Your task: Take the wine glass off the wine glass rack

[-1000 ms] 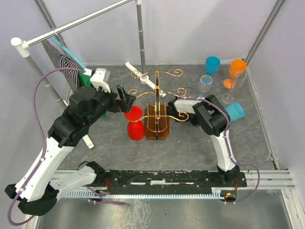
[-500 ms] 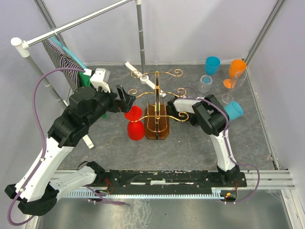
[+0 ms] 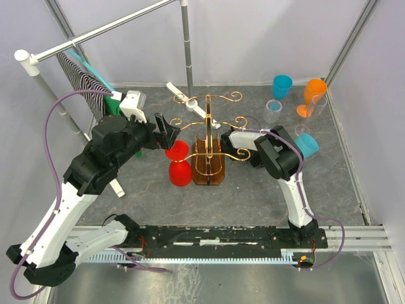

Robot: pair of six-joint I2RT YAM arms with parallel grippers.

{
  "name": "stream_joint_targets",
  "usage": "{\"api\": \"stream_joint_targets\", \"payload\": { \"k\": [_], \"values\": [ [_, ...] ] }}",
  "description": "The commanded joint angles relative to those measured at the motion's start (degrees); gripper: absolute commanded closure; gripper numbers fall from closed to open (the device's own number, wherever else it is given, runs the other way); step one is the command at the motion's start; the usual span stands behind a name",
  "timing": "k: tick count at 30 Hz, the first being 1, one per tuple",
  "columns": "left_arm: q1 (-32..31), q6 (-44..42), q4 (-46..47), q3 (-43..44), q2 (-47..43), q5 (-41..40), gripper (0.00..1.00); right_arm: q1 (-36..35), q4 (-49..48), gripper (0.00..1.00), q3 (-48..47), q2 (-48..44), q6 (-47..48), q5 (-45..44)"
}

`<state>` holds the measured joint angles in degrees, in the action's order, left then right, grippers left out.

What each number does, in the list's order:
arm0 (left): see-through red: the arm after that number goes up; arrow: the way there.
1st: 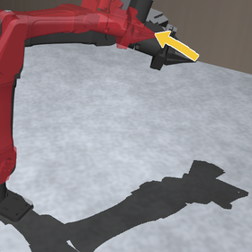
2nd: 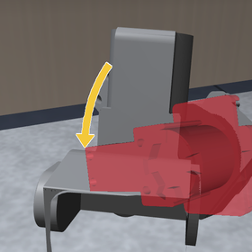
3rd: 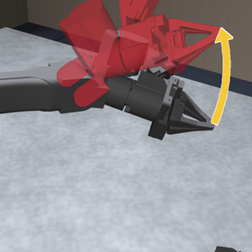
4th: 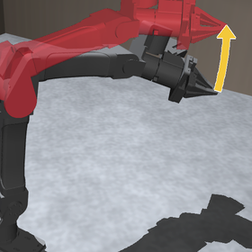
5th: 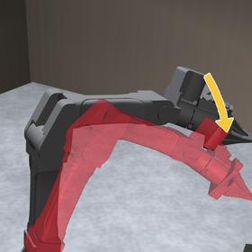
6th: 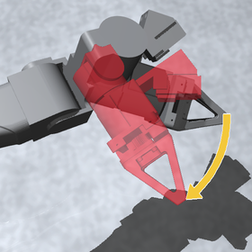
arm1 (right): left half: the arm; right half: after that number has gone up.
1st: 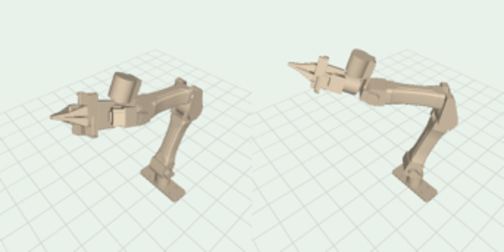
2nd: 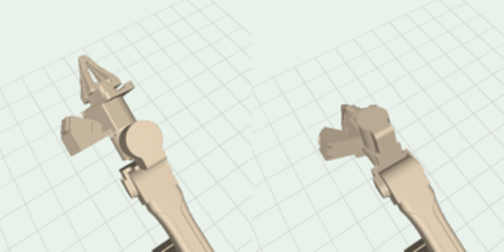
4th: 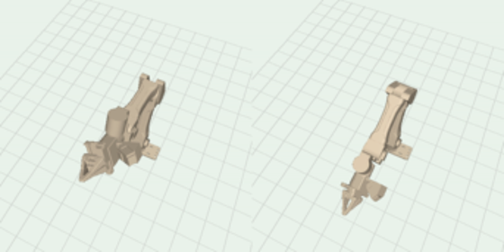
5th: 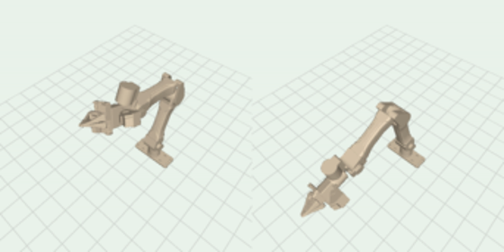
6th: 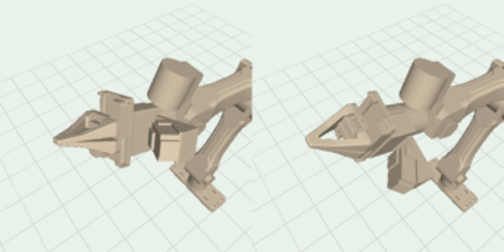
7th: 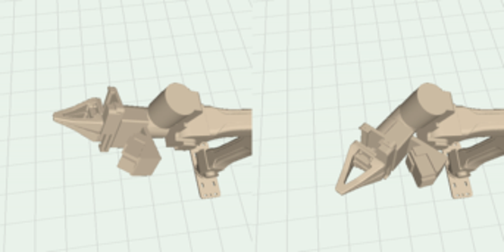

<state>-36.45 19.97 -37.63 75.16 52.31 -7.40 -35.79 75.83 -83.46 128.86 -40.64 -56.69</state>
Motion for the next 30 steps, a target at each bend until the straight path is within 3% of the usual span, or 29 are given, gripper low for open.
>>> {"api": "stream_joint_targets", "payload": {
  "k": [1, 19, 30],
  "values": [
    [0.08, -2.17, 1.55, 0.87, -0.93, -0.2, 0.01, -0.71, -0.93, 0.82, -1.67, -0.22, -0.5, 2.51],
    [0.15, -1.86, 2.33, 0.14, -0.9, 0.77, 0.01, -0.86, -6.2, 0.71, 4.46, -3.36, 2.28, 7.14],
    [0.13, -1.68, 2.71, -0.27, -0.64, 1.07, 0.01, -0.96, -8.16, 0.57, 7.75, -6.16, 3.34, 9.18]
  ]
}}
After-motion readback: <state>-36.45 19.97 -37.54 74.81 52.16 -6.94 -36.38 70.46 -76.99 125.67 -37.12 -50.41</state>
